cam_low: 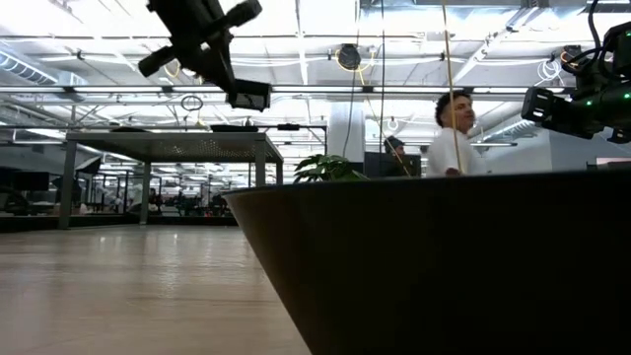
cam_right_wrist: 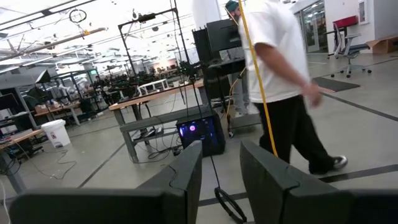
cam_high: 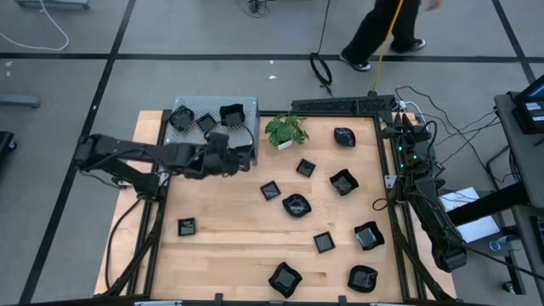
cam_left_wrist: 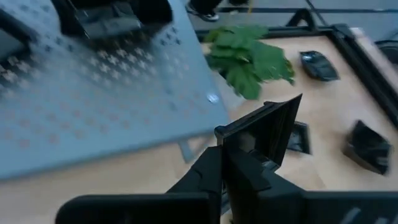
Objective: Pick & Place Mini shaped plates
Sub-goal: Stack the black square plate on top of the other black square plate on the shelf
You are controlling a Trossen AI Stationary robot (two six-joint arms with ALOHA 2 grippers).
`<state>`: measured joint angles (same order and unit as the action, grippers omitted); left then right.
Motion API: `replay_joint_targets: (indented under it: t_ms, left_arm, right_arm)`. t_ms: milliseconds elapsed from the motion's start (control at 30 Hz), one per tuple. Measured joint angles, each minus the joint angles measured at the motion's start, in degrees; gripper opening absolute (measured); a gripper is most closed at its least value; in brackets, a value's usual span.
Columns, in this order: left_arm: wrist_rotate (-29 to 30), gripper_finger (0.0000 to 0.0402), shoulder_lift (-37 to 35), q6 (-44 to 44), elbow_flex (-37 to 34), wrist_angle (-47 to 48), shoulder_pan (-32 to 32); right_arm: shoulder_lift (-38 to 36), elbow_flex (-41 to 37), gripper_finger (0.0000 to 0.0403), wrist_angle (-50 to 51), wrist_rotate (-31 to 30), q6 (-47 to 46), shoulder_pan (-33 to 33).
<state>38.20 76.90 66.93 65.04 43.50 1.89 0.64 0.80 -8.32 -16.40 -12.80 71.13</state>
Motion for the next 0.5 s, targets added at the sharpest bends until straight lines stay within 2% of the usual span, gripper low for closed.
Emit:
replay_joint_targets:
  t_ms: [167, 500]
  left_arm:
    - [-1.62, 0.0005, -0.78, -3.62, 0.0, 0.23, -4.66]
    - [-2.62, 0.0008, -10.12, -11.1, 0.0, 5.46, -11.61]
  right_arm:
    - [0.02, -0.01, 0.01, 0.0, 0.0, 0.0, 0.02]
    - [0.05, 0.0, 0.01, -0.03, 0.0, 0.0, 0.0]
